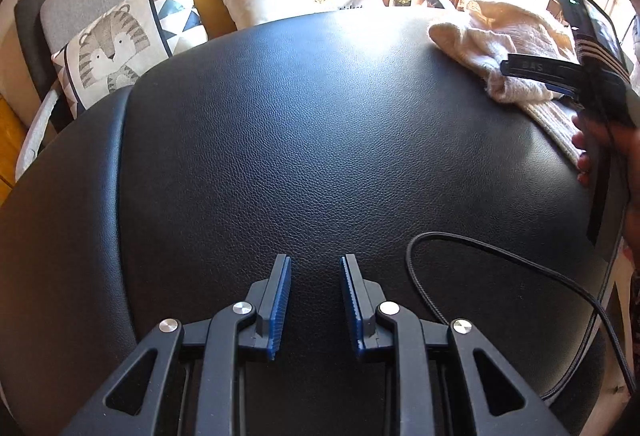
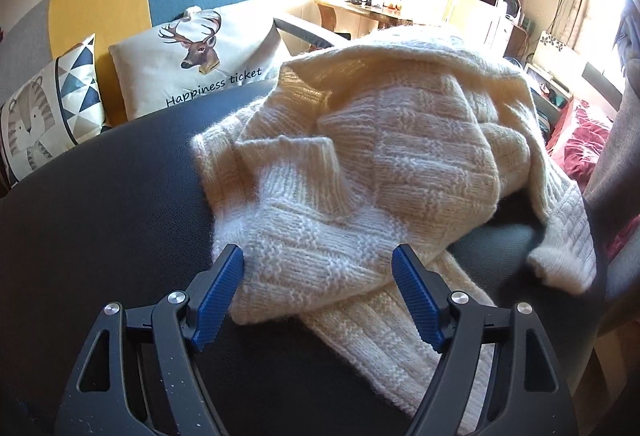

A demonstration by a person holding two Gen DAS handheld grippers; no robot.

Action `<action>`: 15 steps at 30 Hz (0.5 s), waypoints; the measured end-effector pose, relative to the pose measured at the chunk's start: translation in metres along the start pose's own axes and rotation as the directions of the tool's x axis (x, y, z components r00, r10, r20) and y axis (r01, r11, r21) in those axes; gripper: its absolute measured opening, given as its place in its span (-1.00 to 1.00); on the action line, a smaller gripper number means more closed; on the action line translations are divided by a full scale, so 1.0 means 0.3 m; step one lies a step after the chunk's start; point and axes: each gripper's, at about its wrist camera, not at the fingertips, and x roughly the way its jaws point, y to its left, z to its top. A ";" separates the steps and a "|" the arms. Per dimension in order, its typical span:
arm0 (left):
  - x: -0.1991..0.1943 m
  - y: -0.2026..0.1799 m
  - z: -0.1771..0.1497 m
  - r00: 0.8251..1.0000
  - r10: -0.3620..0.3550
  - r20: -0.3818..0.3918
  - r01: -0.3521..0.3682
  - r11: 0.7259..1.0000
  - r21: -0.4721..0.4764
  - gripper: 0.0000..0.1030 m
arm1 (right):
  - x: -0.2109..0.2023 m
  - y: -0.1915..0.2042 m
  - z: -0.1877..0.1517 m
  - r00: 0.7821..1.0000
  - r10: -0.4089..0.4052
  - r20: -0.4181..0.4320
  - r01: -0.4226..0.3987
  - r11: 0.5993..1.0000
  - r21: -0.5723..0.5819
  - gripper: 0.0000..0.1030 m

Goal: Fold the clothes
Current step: 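Lower the right gripper onto the sweater sleeve cuff and close it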

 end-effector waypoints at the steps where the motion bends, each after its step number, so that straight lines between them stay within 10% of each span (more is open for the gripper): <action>1: -0.001 0.002 0.001 1.000 0.001 0.000 -0.001 1.000 0.000 -0.51 | 0.010 0.007 0.002 1.000 -0.009 -0.003 0.009 1.000 -0.010 0.54; 15: -0.001 0.034 0.008 1.000 0.002 0.002 -0.002 1.000 -0.023 -0.51 | 0.120 0.035 -0.013 0.999 -0.018 -0.043 0.016 0.999 -0.048 0.71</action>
